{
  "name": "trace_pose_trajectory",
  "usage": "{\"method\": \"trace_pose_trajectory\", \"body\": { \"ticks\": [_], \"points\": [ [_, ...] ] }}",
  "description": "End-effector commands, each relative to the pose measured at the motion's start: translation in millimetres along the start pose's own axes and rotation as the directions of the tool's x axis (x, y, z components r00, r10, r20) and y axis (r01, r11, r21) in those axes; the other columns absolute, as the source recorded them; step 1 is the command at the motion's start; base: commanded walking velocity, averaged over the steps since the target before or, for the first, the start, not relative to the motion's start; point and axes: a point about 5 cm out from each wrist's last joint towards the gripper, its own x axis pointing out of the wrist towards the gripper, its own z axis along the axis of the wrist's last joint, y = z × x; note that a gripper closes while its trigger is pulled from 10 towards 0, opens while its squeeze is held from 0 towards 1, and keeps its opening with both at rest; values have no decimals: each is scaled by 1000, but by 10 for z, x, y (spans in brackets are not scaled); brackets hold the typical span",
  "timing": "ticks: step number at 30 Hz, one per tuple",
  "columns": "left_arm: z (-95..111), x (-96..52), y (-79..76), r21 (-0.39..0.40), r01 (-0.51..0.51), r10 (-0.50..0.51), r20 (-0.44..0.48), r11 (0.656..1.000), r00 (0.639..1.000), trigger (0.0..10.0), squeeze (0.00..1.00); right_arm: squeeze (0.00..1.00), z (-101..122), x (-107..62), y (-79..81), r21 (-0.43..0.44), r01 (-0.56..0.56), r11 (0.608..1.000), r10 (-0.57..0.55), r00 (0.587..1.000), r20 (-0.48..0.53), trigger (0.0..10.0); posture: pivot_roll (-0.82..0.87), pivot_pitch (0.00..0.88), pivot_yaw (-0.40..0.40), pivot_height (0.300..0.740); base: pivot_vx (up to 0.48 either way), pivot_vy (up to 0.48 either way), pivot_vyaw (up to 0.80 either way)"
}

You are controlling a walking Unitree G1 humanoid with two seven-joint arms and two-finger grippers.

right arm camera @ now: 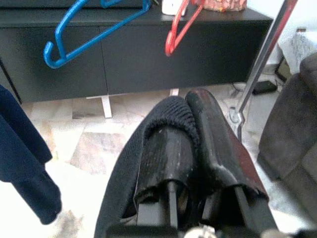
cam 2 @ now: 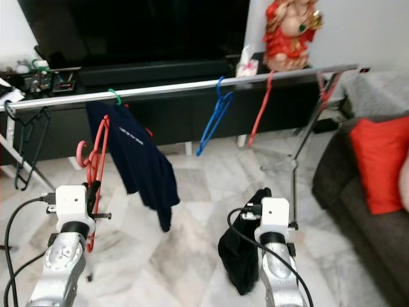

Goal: Hang hanger

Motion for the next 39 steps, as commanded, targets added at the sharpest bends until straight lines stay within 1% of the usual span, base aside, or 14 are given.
{"method": "trace_pose_trajectory", "body": {
  "ticks": [1, 4, 8, 16, 23, 28, 33, 39],
  "points": [
    [-23, -14, 2, -2, 3, -3, -14, 1000, 1000, 10000, 0, 0, 21, 1, -26, 9, 15, 1000, -15, 1000, 13, 10000, -86, 0, 9, 740, 0, 281, 0],
    [-22, -12, 3, -2, 4, -4, -13, 1000, 1000, 10000, 0, 0, 12, 9, -25, 8, 18, 1000, -18, 1000, 3, 10000, -86, 0, 9, 740, 0, 281, 0],
    [-11, -9, -1, -3, 9, -9, -8, 1000, 1000, 10000, 0, 0, 29, 22, 5, 9, 13, 1000, -13, 1000, 6, 10000, -84, 0, 8, 740, 0, 65, -717],
    [-72, -69, -122, -14, 101, -101, -37, 995, 994, 10000, 0, 0, 49, 32, 23, 0, 5, 1000, -5, 1000, 22, 10000, -81, 0, 7, 740, 0, 0, -83],
    [-79, -73, -137, -15, 112, -112, -41, 994, 993, 10000, 0, 0, 74, 42, 8, 1, 9, 1000, -9, 1000, 30, 10000, -84, 0, 7, 740, 0, 0, 0],
    [-83, -77, -148, -15, 127, -127, -42, 992, 991, 10000, 0, 0, 52, 51, -2, 7, 14, 1000, -14, 1000, 9, 10000, -83, 0, 7, 740, 0, 0, 0],
    [-82, -83, -150, -17, 131, -132, -42, 991, 990, 10000, 0, 0, 54, 54, 4, 9, 11, 1000, -11, 1000, 10, 10000, -82, 0, 6, 740, 0, 0, -788],
    [-74, -90, -154, -17, 139, -139, -38, 990, 990, 10000, 0, 0, 62, 43, 11, -1, 8, 1000, -8, 1000, 22, 10000, -83, 0, 6, 740, 0, 0, 0]
  ]
}}
